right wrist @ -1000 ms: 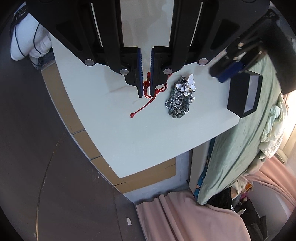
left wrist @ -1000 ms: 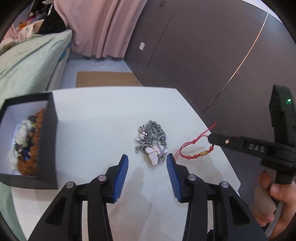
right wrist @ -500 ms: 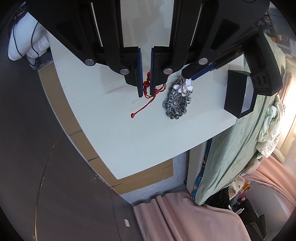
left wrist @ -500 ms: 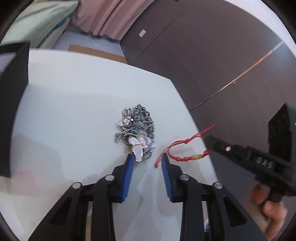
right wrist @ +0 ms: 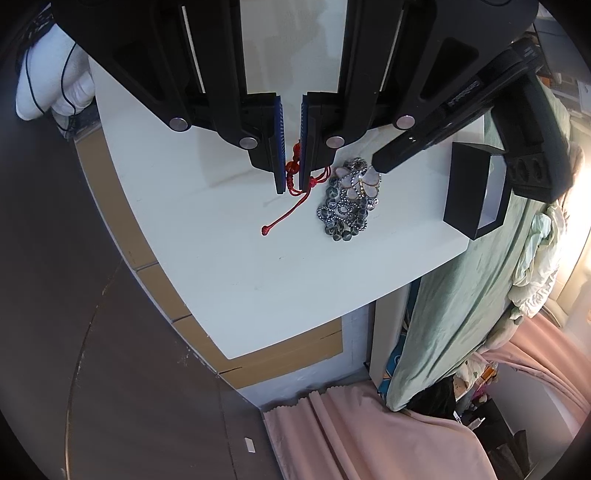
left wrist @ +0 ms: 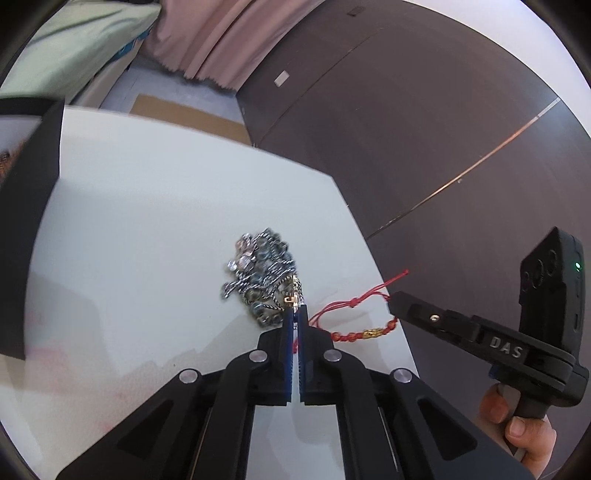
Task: Organize jewelry
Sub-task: 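Grasp the silver chain pendant with the left gripper while the right gripper holds the red bracelet, then carry the pendant into the black box and open the left gripper while the right carries the bracelet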
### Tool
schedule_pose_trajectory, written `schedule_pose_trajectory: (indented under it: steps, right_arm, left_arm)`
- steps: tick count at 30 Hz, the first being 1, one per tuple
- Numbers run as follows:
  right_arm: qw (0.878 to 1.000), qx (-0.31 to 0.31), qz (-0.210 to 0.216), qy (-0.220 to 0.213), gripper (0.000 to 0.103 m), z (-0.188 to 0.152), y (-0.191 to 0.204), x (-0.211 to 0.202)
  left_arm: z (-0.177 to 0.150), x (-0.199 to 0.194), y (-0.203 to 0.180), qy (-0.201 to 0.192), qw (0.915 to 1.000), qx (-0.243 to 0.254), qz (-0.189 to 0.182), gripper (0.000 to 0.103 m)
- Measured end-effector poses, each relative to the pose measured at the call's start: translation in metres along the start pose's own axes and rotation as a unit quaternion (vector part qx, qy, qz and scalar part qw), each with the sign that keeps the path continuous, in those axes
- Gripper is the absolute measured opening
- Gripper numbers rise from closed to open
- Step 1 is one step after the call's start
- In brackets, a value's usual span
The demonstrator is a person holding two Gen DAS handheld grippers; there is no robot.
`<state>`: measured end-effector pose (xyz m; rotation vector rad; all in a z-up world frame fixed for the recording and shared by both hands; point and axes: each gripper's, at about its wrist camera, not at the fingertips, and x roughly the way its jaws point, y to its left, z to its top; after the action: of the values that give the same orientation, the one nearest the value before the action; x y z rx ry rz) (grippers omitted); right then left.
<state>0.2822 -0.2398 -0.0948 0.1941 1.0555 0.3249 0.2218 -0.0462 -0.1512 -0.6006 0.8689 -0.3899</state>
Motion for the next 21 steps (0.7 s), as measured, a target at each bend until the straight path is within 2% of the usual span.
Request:
schedule_pose_trajectory:
  steps: [3,6,10,17,18,19,21]
  right_arm:
    - [1.000,-0.001,0.002,-0.001,0.008,0.000,0.001,0.000]
    - [1.000,-0.004,0.003,-0.001,0.008,-0.001,0.002,0.001]
    - [1.000,-0.006,0.001,0.001,0.008,-0.001,0.003,0.002]
    - [1.000,-0.011,-0.001,-0.001,0.008,0.000,0.004,0.002]
    - [1.000,-0.012,-0.001,-0.001,0.008,0.000,0.004,0.001]
    - [1.000,-0.012,-0.001,-0.001,0.008,0.000,0.004,0.002]
    - [1.000,-0.013,-0.001,0.000,0.008,0.000,0.004,0.002]
  left_arm:
    - [-0.001,-0.012,-0.010,-0.014,0.9996,0.021,0.007,0.000]
    - [-0.002,-0.024,-0.029,-0.039,0.9939,0.082,0.064,0.000]
    - [-0.011,-0.036,-0.055,-0.067,0.9738,0.170,0.135,0.000]
    - [-0.024,-0.041,-0.069,-0.085,0.9394,0.246,0.223,0.000]
    - [-0.024,-0.035,-0.067,-0.073,0.9374,0.246,0.235,0.000]
    - [-0.024,-0.030,-0.060,-0.053,0.9388,0.241,0.241,0.000]
    - [-0.023,-0.017,-0.038,-0.009,0.9529,0.199,0.229,0.000]
